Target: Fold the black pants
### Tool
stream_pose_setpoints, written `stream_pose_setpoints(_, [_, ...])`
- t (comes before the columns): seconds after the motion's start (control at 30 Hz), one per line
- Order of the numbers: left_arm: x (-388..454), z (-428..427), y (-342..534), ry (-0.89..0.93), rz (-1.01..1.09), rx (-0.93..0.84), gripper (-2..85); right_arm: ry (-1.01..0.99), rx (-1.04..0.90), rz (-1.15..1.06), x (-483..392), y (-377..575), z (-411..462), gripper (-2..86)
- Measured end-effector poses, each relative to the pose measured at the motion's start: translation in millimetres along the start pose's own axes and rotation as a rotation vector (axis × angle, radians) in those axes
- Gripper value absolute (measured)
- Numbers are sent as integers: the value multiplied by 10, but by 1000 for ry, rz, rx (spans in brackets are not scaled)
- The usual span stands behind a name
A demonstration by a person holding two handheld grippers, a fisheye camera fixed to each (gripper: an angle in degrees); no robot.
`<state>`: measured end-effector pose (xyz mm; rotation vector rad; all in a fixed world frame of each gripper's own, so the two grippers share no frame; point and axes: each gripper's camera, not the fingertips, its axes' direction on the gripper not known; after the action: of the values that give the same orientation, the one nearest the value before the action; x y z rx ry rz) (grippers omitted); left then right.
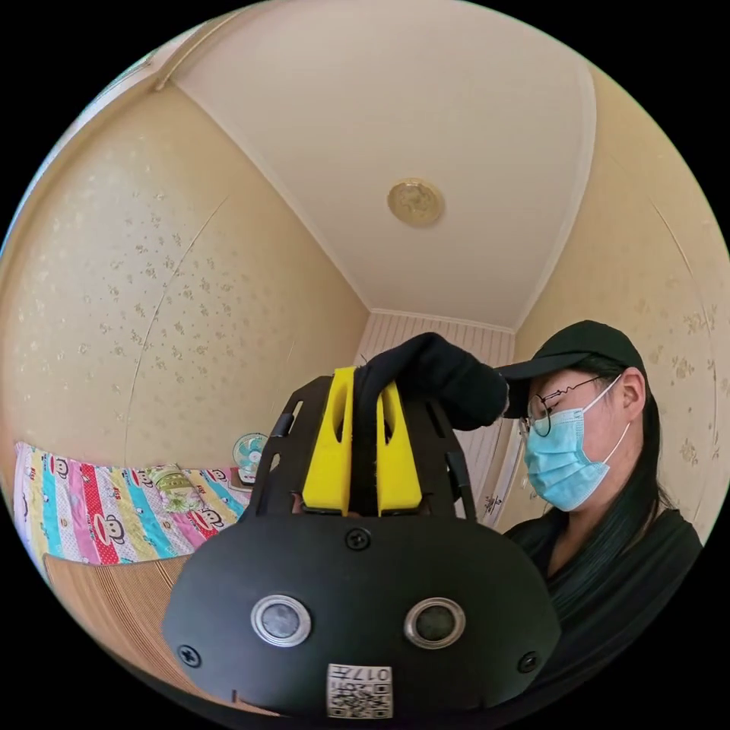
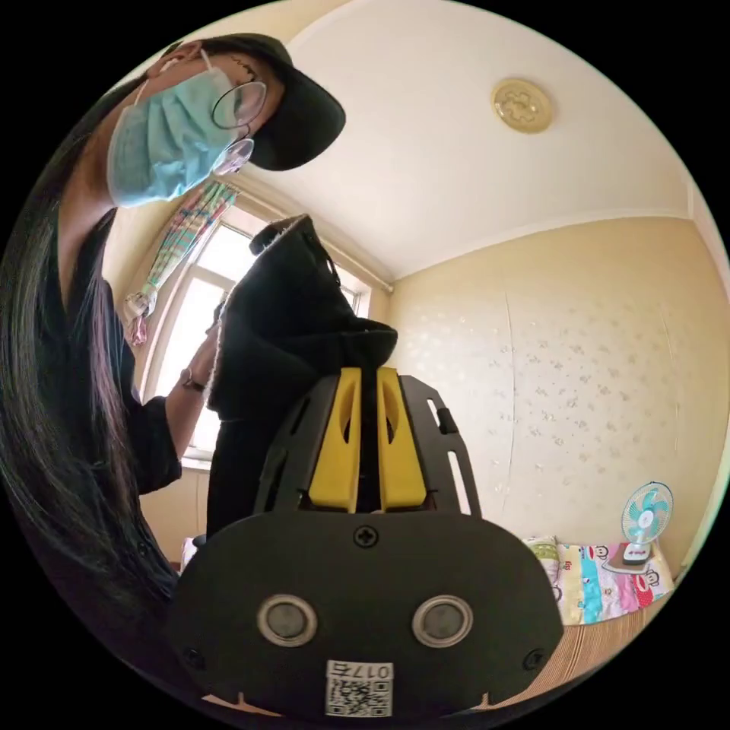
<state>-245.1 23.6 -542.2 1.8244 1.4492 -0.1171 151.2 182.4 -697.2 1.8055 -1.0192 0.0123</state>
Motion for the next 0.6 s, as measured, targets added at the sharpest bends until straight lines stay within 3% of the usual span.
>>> stream_pose_setpoints(0.17, [-456, -170, -439, -167, -12, 26, 50, 11, -95, 82, 869, -295, 660, 35])
stream_pose_setpoints(0.37, [-2994, 713, -815, -671, -181, -172, 77, 294, -506, 244, 3123, 659, 2699, 46])
stream_pose_setpoints(0.4, [-3545, 823, -637, -768, -257, -274, 86, 335, -654, 338, 3614, 1073, 2928, 50])
stream_pose_setpoints(0.47, [-4133, 781, -201, -763, -387, -370, 90, 382, -851, 499, 4157, 1768, 2966, 59])
stream_pose_setpoints(0.6, [-4785, 355, 1396, -748, -558, -582, 92, 286, -1012, 630, 4487, 3452, 2220, 69])
